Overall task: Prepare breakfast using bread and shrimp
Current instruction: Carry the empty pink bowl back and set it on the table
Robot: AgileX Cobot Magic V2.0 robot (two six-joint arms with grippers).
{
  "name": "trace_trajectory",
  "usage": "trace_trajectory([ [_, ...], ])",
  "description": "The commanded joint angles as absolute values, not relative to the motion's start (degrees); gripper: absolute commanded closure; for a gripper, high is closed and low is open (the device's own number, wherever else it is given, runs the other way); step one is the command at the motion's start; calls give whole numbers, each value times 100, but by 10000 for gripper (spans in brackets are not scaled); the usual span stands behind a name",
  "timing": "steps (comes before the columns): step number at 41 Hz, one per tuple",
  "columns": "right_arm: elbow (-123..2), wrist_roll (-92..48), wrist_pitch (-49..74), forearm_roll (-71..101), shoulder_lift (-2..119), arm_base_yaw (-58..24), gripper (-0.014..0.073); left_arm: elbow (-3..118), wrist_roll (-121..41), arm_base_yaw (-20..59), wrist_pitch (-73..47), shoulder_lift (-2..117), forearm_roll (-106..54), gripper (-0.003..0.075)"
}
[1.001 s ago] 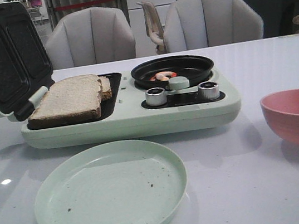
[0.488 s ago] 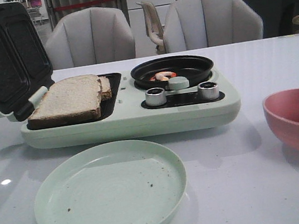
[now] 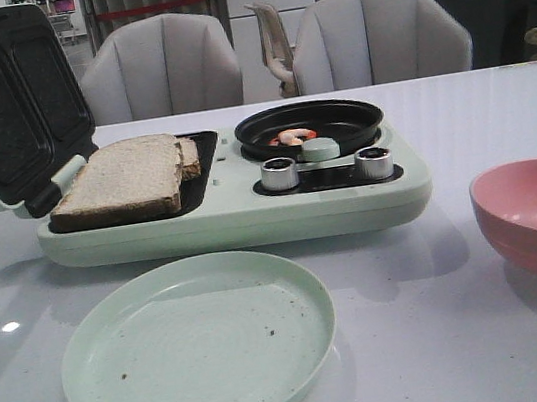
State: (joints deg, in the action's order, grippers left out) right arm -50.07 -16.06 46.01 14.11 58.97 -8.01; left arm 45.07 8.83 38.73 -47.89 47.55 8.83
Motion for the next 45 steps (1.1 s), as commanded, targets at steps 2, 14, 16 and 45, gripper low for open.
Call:
trace_trajectory([
  [2, -4763, -896, 4434, 910, 5232, -805, 173, 4676, 898, 3919, -4447, 4725, 891, 519],
  [14, -4208, 79, 4582, 216, 4593, -805, 173, 4676, 898, 3919, -4447, 4737, 913, 519],
  [16, -4209, 79, 4582, 216, 4587, -805, 173, 4676, 898, 3919, -4447, 4746, 945, 519],
  [45, -4209, 79, 4549, 245, 4587, -805, 173, 6225, -301, -215, -4713, 7330, 0, 619],
])
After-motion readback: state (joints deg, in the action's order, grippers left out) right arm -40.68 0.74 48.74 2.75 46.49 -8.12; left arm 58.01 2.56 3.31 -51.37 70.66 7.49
